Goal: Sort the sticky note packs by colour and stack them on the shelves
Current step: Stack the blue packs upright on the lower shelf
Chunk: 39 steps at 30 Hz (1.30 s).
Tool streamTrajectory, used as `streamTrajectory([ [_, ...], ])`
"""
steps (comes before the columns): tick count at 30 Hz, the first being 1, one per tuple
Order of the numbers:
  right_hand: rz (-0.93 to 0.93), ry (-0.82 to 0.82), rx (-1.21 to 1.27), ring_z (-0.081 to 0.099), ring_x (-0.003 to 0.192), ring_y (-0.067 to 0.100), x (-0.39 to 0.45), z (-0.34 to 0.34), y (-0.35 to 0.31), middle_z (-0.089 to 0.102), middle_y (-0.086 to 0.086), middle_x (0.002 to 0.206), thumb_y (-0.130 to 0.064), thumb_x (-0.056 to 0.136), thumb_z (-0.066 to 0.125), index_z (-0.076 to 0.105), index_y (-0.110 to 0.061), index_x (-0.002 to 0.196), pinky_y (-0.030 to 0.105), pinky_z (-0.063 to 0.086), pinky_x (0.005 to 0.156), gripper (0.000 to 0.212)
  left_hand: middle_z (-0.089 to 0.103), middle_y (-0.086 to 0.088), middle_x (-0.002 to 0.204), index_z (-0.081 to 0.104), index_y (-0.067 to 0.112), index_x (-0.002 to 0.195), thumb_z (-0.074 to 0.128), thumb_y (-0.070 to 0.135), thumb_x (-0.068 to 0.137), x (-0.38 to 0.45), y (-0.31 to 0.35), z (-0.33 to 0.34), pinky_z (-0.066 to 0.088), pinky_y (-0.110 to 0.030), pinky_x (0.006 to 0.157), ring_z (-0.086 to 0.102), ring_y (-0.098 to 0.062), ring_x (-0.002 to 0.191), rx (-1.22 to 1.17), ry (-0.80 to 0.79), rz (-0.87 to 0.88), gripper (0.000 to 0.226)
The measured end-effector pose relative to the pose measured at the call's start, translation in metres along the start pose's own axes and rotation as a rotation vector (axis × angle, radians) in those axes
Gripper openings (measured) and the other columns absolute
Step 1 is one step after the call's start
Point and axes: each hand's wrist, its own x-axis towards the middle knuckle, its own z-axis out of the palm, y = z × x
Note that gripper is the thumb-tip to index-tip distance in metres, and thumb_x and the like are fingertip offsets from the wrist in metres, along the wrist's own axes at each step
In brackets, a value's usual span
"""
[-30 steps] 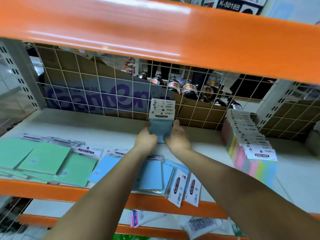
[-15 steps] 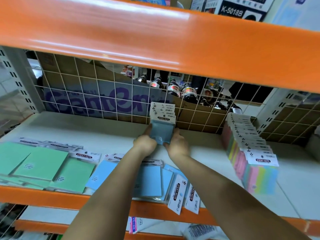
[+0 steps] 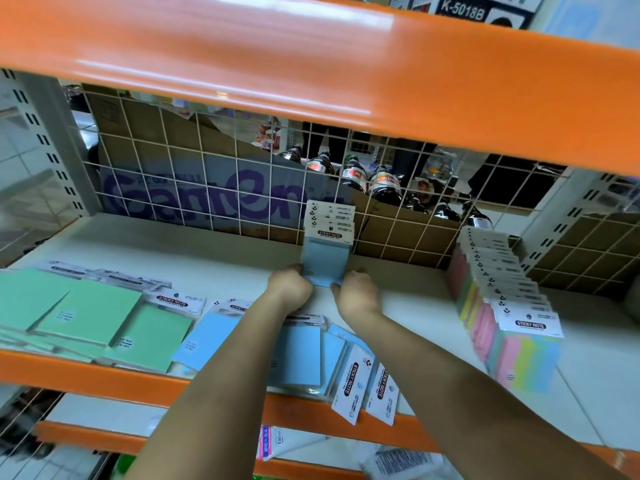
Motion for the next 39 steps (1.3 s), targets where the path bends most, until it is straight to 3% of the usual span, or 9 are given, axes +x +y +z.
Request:
streamTrajectory([
  [11, 0.006, -0.009, 0.023, 0.061, 0.106, 0.03, 0.0, -0.001, 0.0, 0.057, 0.016, 0.121, -0.033, 0.098, 0.052, 0.06, -0.001, 0.117, 0.032, 0.049, 0.081, 0.038, 0.054, -0.013, 0.134, 0.048, 0.011, 0.135, 0.04, 0.009, 0.092, -0.005, 0.003, -0.003, 0.042, -0.031, 0.1, 0.049, -0.031, 0.121, -0.01, 0.007, -0.007, 0.043],
  [22, 0.061, -0.041, 0.183, 0.06, 0.106, 0.033, -0.014, -0.013, -0.001, 0.06, 0.017, 0.118, -0.018, 0.093, 0.06, 0.051, -0.001, 0.118, 0.032, 0.047, 0.076, 0.031, 0.054, -0.017, 0.126, 0.042, 0.003, 0.127, 0.043, 0.01, 0.091, -0.016, 0.005, -0.014, 0.041, -0.03, 0.081, 0.052, -0.032, 0.112, -0.162, -0.049, -0.056, 0.036],
  [25, 0.047, -0.075, 0.281, 0.06, 0.106, 0.032, -0.019, -0.024, -0.001, 0.059, 0.015, 0.118, -0.019, 0.092, 0.061, 0.044, -0.003, 0.127, 0.028, 0.043, 0.072, 0.041, 0.054, -0.015, 0.13, 0.041, 0.004, 0.134, 0.045, 0.012, 0.092, -0.026, 0.003, -0.015, 0.041, -0.028, 0.088, 0.052, -0.032, 0.116, -0.192, -0.003, -0.019, 0.042],
  [27, -0.018, -0.103, 0.271, 0.059, 0.107, 0.03, -0.026, -0.029, -0.001, 0.06, 0.012, 0.12, -0.022, 0.091, 0.06, 0.049, -0.007, 0.127, 0.025, 0.041, 0.075, 0.04, 0.053, -0.013, 0.132, 0.044, 0.007, 0.132, 0.045, 0.016, 0.093, -0.032, -0.002, -0.017, 0.037, -0.026, 0.087, 0.05, -0.031, 0.118, -0.173, 0.05, 0.015, 0.04],
  [30, -0.082, -0.115, 0.23, 0.059, 0.1, 0.024, -0.044, -0.03, -0.001, 0.065, 0.005, 0.109, -0.024, 0.09, 0.058, 0.063, -0.013, 0.107, 0.027, 0.047, 0.08, 0.021, 0.055, -0.013, 0.129, 0.048, 0.009, 0.127, 0.046, 0.018, 0.093, -0.041, -0.01, -0.02, 0.039, -0.029, 0.09, 0.051, -0.031, 0.116, -0.082, 0.101, 0.071, 0.036],
  [33, -0.1, -0.091, 0.242, 0.061, 0.088, 0.021, -0.059, -0.032, -0.006, 0.065, -0.002, 0.085, -0.024, 0.086, 0.059, 0.066, -0.019, 0.082, 0.03, 0.05, 0.078, 0.009, 0.056, -0.013, 0.127, 0.051, 0.01, 0.125, 0.047, 0.019, 0.091, -0.051, -0.018, -0.021, 0.043, -0.034, 0.091, 0.052, -0.032, 0.114, 0.048, 0.145, 0.102, 0.035],
  [39, -0.127, -0.113, 0.27, 0.062, 0.083, 0.02, -0.079, -0.039, -0.013, 0.061, -0.005, 0.072, -0.03, 0.086, 0.062, 0.066, -0.013, 0.08, 0.031, 0.05, 0.076, 0.018, 0.055, -0.011, 0.123, 0.056, 0.013, 0.119, 0.047, 0.022, 0.089, -0.069, -0.034, -0.022, 0.046, -0.036, 0.089, 0.051, -0.031, 0.112, 0.156, 0.187, 0.08, 0.033],
])
